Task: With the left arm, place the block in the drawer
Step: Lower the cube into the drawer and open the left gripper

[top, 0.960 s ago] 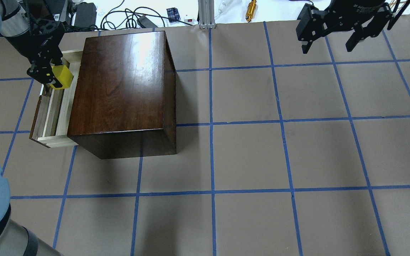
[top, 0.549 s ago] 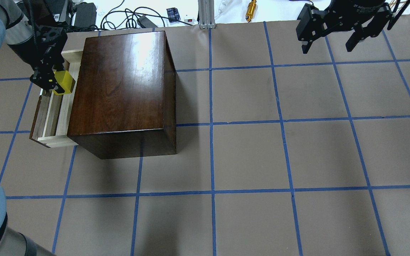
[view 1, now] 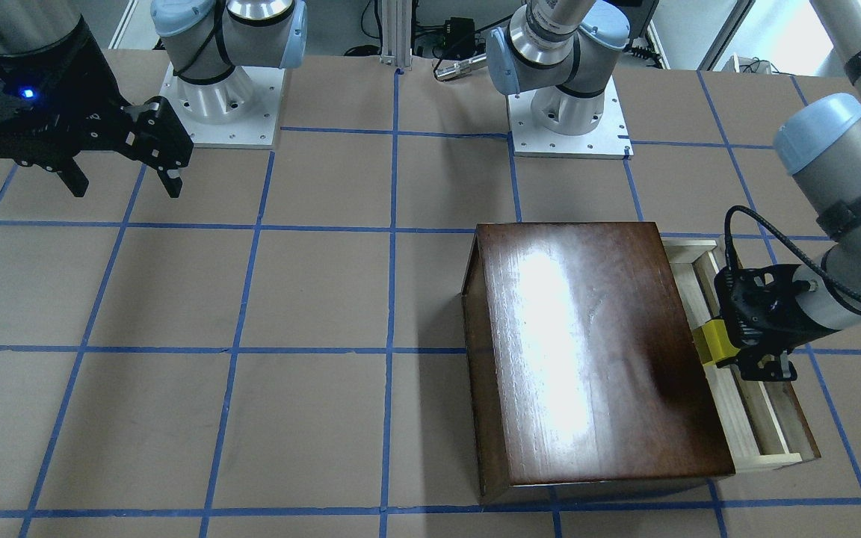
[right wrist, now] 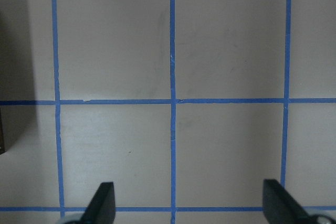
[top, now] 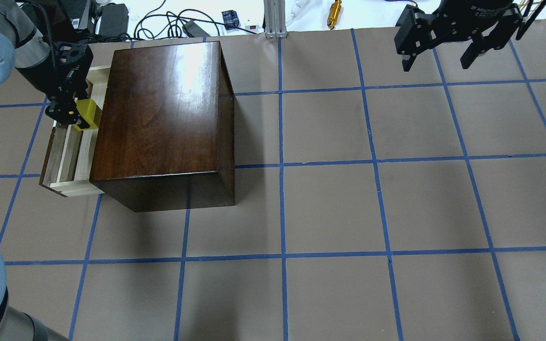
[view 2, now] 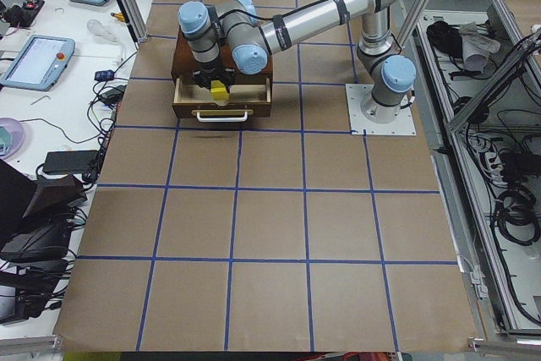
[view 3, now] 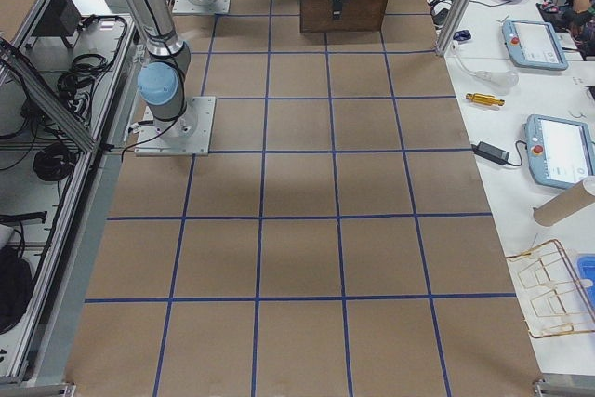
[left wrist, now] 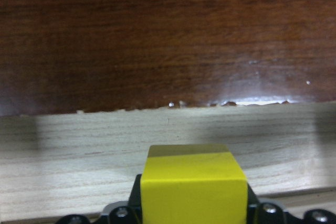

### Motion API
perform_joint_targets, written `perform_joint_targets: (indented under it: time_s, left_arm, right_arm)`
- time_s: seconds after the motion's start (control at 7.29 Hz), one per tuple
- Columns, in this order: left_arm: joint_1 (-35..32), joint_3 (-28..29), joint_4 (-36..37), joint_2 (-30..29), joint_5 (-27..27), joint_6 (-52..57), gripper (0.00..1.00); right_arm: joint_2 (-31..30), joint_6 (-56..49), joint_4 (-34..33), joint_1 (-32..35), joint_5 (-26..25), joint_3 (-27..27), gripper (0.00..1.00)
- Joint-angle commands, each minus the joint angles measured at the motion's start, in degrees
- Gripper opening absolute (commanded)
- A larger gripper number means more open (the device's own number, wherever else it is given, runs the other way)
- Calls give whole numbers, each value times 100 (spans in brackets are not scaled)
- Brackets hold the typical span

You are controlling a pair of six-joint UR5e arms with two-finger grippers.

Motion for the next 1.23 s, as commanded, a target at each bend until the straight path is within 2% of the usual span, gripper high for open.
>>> perform_joint_targets:
  time_s: [0.0,0.41,0.69,0.96,1.1]
  left_arm:
    - [44,-128,32,5,-12,3,95]
    - [62,-33,14,22,-12,3,94]
    - [62,326,-343,267,-47,-66,89]
    - [-52,775,-1046,618,-47,-974,89]
    - [-253,742,-1128,811,-56,-1720,89]
  right_arm:
    - [4,0,0,-7,-6,0,100]
    - [4,0,0,-7,-6,0,100]
    - [4,0,0,1,3,0,100]
    - [-4,0,0,-7,3,0,100]
    - [4,0,0,1,3,0,100]
